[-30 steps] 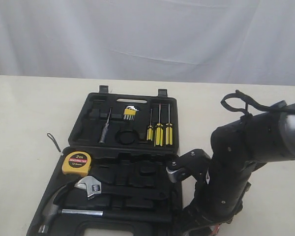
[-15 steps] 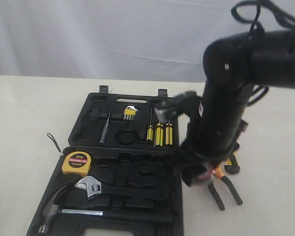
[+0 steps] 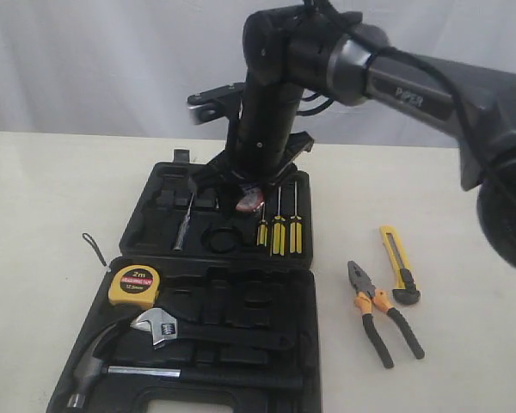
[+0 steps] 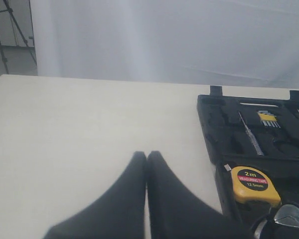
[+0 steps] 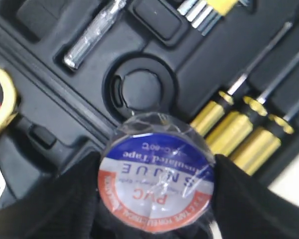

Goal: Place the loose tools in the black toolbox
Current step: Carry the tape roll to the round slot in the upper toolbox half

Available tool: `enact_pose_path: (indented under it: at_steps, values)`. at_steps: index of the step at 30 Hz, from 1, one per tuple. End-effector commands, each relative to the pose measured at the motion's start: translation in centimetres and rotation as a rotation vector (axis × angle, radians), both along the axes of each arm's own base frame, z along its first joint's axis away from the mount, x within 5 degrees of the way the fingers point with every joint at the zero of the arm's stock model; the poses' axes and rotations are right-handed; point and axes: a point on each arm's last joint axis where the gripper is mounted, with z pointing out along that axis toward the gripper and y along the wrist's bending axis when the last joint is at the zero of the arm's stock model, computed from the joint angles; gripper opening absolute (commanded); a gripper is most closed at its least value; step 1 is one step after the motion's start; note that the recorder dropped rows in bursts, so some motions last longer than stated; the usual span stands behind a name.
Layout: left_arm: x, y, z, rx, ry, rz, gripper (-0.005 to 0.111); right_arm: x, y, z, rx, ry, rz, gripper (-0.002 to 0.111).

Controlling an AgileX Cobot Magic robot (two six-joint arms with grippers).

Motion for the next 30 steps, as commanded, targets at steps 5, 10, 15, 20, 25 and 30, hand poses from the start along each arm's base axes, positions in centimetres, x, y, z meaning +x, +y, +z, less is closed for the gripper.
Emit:
enact_pose_path:
  at_steps: [5, 10, 15, 20, 25, 30]
  values:
    - [0.0, 0.0, -0.1, -0.006, -0.001, -0.002, 0.000, 1.8, 0.7, -4.3, 0.025, 0.001, 0.004, -0.001]
    - [0.0, 0.0, -0.1, -0.006, -0.001, -0.002, 0.000, 2.2, 0.8, -4.9, 0.033, -0.031, 0.002, -0.001]
    - [0.0, 0.0, -0.1, -0.006, -0.001, -0.002, 0.000, 2.5, 0.9, -5.8, 0.041, -0.035, 0.001, -0.001]
    - [0.0, 0.0, -0.1, -0.006, -0.001, -0.002, 0.000, 2.7, 1.6, -6.8, 0.053, -0.042, 0.007, -0.001]
    - [0.0, 0.0, -0.1, -0.002, -0.001, -0.002, 0.000, 2.8, 2.8, -6.9, 0.051, -0.075, 0.031, -0.001]
    - [0.0, 0.0, -0.1, -0.002, -0.001, -0.002, 0.000, 2.7, 3.1, -6.9, 0.051, -0.079, 0.038, -0.001]
